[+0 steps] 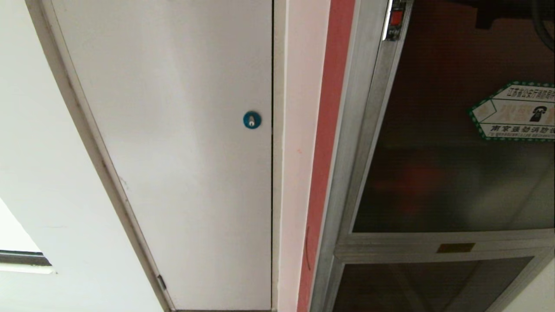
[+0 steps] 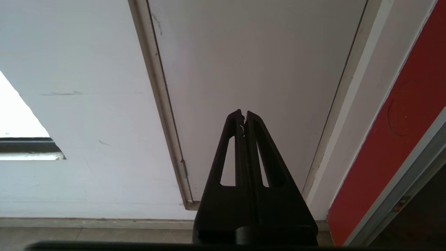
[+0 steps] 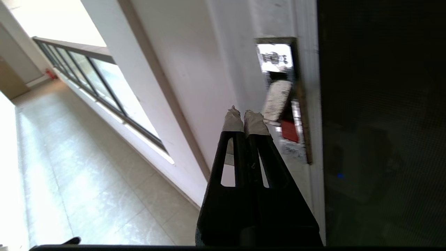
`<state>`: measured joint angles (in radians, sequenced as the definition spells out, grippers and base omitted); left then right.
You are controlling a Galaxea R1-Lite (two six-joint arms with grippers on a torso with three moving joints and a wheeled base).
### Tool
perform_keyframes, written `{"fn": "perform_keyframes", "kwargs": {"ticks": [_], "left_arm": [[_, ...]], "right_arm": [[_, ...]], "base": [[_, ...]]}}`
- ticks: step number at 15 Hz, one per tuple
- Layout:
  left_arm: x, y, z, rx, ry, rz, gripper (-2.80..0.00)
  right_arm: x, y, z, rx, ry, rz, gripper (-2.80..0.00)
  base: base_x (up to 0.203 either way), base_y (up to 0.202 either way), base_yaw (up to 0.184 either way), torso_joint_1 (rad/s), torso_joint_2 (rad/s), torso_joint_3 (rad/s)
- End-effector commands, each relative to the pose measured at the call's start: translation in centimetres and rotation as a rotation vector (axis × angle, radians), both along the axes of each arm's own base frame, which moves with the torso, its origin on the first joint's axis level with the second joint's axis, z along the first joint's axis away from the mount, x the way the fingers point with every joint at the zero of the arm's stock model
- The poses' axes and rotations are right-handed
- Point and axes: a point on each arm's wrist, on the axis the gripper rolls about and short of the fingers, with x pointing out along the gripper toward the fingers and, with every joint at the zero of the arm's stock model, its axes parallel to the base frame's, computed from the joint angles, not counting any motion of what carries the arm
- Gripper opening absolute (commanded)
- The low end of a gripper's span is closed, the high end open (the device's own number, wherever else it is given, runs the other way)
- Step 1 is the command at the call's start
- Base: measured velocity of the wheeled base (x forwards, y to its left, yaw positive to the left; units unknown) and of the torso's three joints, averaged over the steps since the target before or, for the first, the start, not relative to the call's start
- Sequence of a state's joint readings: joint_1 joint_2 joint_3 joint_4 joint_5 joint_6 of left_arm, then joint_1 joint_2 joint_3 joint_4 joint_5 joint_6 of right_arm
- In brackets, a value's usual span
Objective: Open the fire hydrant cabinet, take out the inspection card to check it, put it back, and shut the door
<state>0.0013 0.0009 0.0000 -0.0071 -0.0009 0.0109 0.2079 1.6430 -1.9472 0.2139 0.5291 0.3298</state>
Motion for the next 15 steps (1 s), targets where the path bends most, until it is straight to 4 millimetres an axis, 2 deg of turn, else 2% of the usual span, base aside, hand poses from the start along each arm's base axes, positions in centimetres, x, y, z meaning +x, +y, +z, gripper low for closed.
{"fn": "perform_keyframes", "kwargs": {"ticks": [1, 4, 15], "left_arm": [[0.0, 0.0, -0.1, 0.000, 0.003, 0.001, -2.80], [0.0, 0.0, 0.0, 0.000, 0.002, 0.002, -2.80], [0.0, 0.0, 0.0, 0.000, 0.002, 0.001, -2.80]], "right_arm": [[1.1, 0.2, -0.6, -0.003, 0.018, -0.007, -2.80], [2.0, 0.3, -0.8, 0.003, 0.000, -0.030, -2.80], [2.1, 0.3, -1.0, 0.002, 0.020, -0.100, -2.80]], "base": [[0.000, 0.000, 0.000, 0.000, 0.00, 0.000], [0.000, 0.000, 0.000, 0.000, 0.00, 0.000], [0.000, 0.000, 0.000, 0.000, 0.00, 0.000]]}}
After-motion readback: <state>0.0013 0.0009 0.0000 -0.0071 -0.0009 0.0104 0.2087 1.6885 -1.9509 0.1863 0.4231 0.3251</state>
